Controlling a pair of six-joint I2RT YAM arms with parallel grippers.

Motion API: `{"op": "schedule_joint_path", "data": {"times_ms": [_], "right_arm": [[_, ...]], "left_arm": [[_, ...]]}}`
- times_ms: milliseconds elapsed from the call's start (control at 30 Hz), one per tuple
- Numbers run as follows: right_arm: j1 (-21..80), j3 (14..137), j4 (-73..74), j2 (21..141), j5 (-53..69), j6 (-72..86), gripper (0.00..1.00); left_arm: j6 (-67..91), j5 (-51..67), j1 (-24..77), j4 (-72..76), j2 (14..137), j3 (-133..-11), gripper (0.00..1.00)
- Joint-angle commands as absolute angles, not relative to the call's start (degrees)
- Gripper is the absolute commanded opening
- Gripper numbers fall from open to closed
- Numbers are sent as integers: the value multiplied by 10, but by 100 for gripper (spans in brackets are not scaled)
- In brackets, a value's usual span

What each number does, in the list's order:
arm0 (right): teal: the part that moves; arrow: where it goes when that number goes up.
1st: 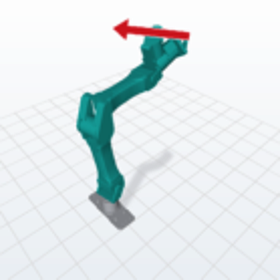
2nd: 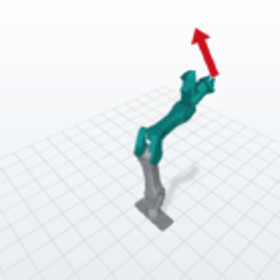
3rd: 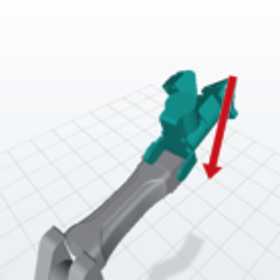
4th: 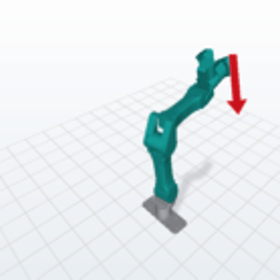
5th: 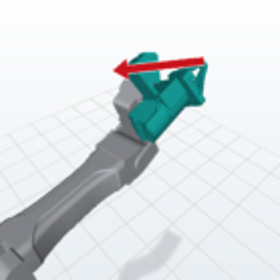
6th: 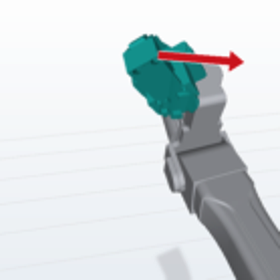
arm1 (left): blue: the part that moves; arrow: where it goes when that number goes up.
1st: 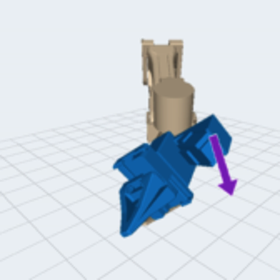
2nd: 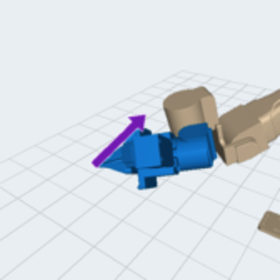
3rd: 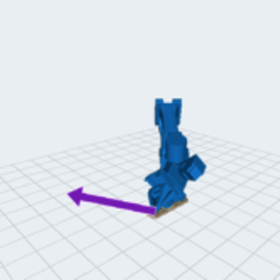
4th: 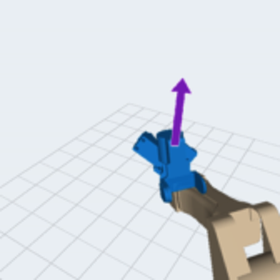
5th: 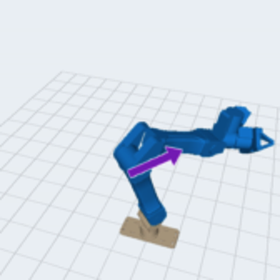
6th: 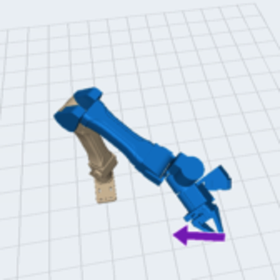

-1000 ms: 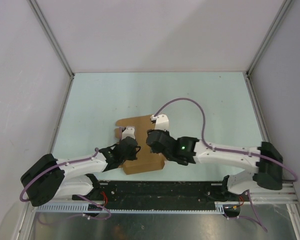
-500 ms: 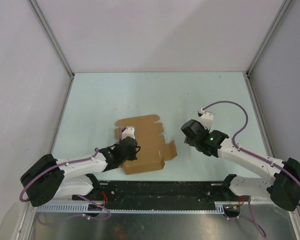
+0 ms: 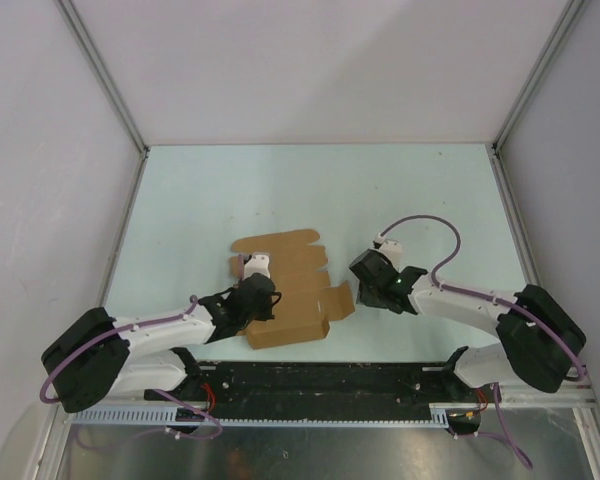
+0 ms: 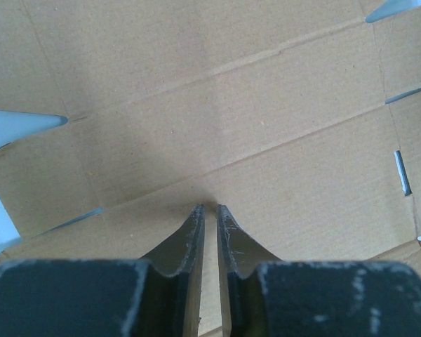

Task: Fold the paper box

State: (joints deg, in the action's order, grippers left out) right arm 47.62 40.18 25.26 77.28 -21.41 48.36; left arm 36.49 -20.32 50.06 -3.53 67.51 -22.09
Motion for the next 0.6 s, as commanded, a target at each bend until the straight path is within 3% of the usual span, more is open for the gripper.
{"op": "schedule_joint_path", "data": {"times_ms": [0, 567], "right_arm": [[476, 388, 175, 790, -171, 464, 45], [499, 384, 73, 821, -74, 430, 45]], "left_arm": [[366, -192, 498, -30, 679, -234, 16], [365, -191, 498, -29, 687, -238, 15]]}}
